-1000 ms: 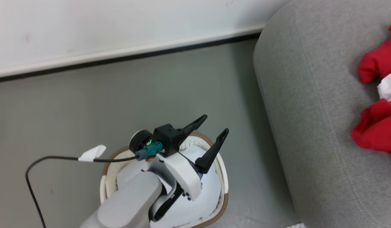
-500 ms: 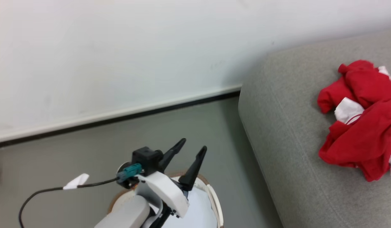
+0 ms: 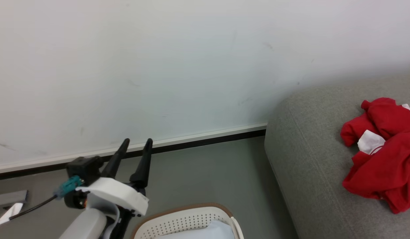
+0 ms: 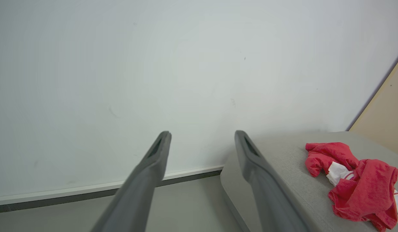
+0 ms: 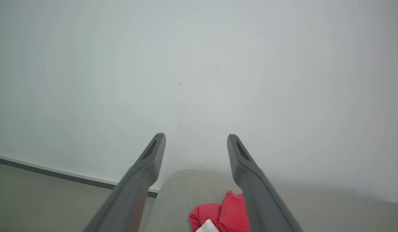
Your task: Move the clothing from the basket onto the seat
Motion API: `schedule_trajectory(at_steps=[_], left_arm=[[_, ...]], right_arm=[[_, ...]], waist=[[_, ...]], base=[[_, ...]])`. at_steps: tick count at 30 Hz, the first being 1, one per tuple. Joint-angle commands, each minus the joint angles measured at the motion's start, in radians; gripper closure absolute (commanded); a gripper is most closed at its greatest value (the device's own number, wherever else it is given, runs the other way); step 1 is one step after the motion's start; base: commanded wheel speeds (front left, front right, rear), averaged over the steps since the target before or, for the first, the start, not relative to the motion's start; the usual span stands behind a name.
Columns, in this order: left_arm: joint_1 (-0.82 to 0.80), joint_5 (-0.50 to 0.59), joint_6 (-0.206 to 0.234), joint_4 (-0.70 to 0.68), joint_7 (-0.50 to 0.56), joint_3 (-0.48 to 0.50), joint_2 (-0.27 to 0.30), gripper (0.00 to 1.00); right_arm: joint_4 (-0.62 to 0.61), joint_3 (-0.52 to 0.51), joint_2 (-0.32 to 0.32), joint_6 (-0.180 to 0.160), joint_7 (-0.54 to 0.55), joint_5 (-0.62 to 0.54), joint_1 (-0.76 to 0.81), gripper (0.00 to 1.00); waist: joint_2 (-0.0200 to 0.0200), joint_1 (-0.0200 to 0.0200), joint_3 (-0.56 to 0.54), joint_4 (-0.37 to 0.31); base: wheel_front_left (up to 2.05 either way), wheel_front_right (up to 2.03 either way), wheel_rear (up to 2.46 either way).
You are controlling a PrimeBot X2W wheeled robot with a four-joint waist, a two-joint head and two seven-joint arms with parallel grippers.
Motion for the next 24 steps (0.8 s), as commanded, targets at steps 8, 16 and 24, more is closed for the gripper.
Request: schedule_trajectory(at_steps=[8, 16, 24], left_arm=[[0.136, 0.02, 0.027, -0.034, -0.001, 0.155, -0.002, 0.0], [0.244, 0.11, 0.037, -0.032, -0.001, 0.279, -0.069, 0.0], [0.324, 0.294, 0.01, -0.059, -0.001, 0.412, -0.167, 0.0]], right_arm=[[-0.004, -0.122, 0.194, -0.002, -0.224, -0.122, 0.163, 0.0], [-0.016, -0.228, 0.414, -0.002, -0.297, -0.216, 0.355, 0.0], [-0.053, -0.28, 0.577, -0.002, -0.297, -0.296, 0.498, 0.0]], waist=[[0.0, 0.0003, -0.033, 0.049], [0.0, 0.0003, -0.035, 0.087], [0.0, 0.0003, -0.029, 0.124]], base=[[0.0, 0.0, 0.0], [0.0, 0.0, 0.0], [0.0, 0.0, 0.0]])
